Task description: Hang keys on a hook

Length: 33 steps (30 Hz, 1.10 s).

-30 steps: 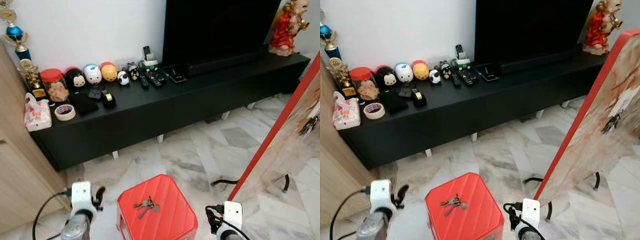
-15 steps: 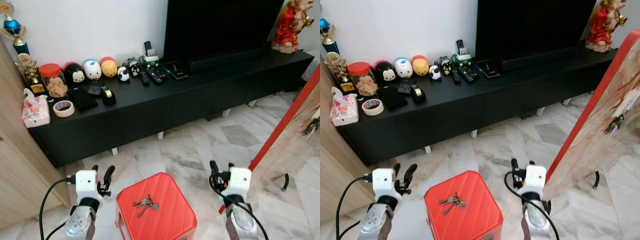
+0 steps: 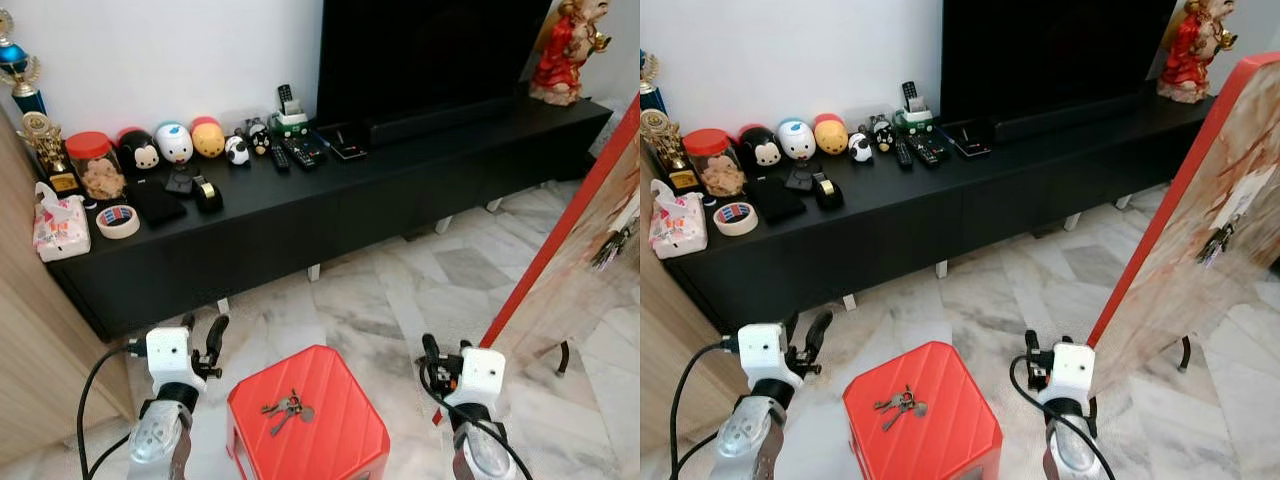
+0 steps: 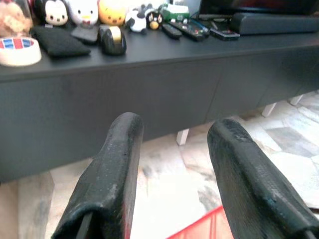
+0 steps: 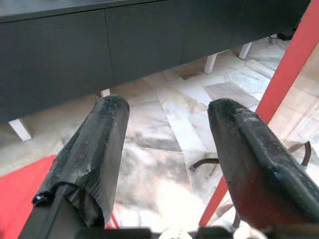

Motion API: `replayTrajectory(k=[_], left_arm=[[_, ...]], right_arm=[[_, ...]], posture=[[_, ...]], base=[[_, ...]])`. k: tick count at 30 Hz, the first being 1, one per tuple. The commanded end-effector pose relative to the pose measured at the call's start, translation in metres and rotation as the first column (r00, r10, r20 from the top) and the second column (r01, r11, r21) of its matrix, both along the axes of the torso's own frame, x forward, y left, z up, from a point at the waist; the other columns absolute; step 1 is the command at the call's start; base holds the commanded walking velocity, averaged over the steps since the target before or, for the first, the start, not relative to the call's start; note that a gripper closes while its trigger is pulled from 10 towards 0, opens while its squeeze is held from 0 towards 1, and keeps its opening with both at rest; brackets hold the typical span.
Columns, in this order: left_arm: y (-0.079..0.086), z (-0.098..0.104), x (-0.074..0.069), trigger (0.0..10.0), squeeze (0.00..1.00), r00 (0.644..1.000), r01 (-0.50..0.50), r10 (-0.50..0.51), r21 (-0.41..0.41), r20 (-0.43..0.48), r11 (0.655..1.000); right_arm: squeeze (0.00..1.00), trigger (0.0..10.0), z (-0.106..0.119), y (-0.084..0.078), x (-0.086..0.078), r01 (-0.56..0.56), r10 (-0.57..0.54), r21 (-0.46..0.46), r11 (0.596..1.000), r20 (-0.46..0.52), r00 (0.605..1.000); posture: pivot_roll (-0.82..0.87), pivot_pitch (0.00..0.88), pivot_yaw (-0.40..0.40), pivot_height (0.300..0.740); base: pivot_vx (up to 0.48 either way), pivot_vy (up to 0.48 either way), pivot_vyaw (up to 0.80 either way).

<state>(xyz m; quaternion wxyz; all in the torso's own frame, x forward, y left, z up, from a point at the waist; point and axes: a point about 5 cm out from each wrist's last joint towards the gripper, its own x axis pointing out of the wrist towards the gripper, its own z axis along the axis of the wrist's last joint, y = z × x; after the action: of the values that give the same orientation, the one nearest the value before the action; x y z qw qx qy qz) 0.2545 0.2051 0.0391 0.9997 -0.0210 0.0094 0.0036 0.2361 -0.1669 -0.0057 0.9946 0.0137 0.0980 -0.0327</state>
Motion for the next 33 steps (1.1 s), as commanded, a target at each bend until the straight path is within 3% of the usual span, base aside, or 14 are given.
replayTrajectory(k=[1, 8, 24, 33], left_arm=[[-0.006, 0.001, 0.001, 10.0, 0.0, 1.0, 0.023, -0.023, 0.009, -0.004, 1.0], [-0.009, 0.002, 0.006, 10.0, 0.0, 1.0, 0.023, -0.023, 0.0, -0.013, 1.0], [-0.008, 0.003, 0.009, 10.0, 0.0, 0.999, 0.026, -0.025, 0.027, -0.039, 0.999], [-0.012, 0.004, 0.013, 10.0, 0.0, 0.997, 0.057, -0.056, 0.021, -0.05, 0.998]], right_arm=[[0.0, 10.0, 0.007, -0.003, 0.003, 0.009, -0.009, -0.006, 1.0, 0.029, 1.0], [0.0, 10.0, 0.01, -0.003, 0.014, 0.029, -0.029, 0.001, 1.0, 0.011, 1.0], [0.0, 10.0, 0.008, 0.004, 0.011, 0.006, -0.006, 0.015, 1.0, -0.015, 1.0], [0.0, 10.0, 0.01, 0.005, 0.014, -0.003, 0.003, 0.002, 1.0, -0.008, 1.0]], posture=[[0.01, 0.0, -0.096, 0.737], [0.01, 0.0, -0.102, 0.737], [0.02, 0.0, -0.099, 0.658], [0.02, 0.0, -0.099, 0.658]], base=[[0.0, 0.0, 0.0], [0.0, 0.0, 0.0], [0.0, 0.0, 0.0], [0.0, 0.0, 0.0]])
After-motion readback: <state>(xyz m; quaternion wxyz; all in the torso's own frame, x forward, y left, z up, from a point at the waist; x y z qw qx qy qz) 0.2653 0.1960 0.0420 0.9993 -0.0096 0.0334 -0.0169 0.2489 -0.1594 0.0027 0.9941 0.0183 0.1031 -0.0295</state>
